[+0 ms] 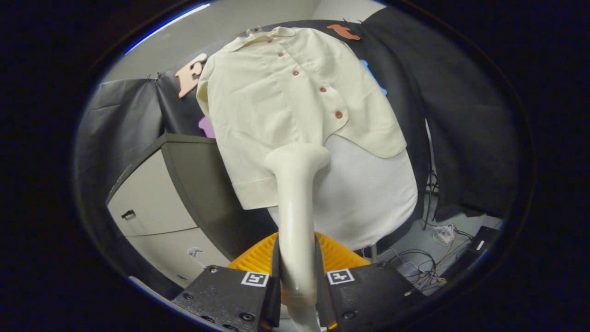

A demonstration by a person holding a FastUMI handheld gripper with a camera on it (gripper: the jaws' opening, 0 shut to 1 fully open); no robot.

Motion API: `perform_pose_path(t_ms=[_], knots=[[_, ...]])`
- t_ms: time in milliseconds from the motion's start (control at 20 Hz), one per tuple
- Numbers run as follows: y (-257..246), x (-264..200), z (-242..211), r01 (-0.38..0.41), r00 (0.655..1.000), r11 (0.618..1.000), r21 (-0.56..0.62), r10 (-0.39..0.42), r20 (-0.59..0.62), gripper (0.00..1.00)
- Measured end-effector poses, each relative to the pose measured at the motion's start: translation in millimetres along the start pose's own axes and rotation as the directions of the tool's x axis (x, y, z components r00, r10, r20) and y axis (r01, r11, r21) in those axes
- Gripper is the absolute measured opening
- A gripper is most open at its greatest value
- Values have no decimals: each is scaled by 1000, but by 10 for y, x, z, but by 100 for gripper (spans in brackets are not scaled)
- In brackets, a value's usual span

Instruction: Iron the clothes twice with a garment steamer, once on the left side and once on the right side.

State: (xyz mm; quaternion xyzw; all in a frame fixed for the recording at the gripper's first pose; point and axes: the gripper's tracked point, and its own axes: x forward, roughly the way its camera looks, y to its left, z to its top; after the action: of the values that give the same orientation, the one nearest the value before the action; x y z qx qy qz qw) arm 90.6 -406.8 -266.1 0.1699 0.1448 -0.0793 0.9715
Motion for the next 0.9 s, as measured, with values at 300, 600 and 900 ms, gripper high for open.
perform_pose_path(t_ms=[300, 600, 900], knots=[[106, -282, 816, -45, 990, 998, 46, 38, 135, 31], [43, -344, 2059, -9, 960, 998, -59, 25, 277, 31], [0, -148, 3159, 15, 921, 997, -69, 13, 390, 31]])
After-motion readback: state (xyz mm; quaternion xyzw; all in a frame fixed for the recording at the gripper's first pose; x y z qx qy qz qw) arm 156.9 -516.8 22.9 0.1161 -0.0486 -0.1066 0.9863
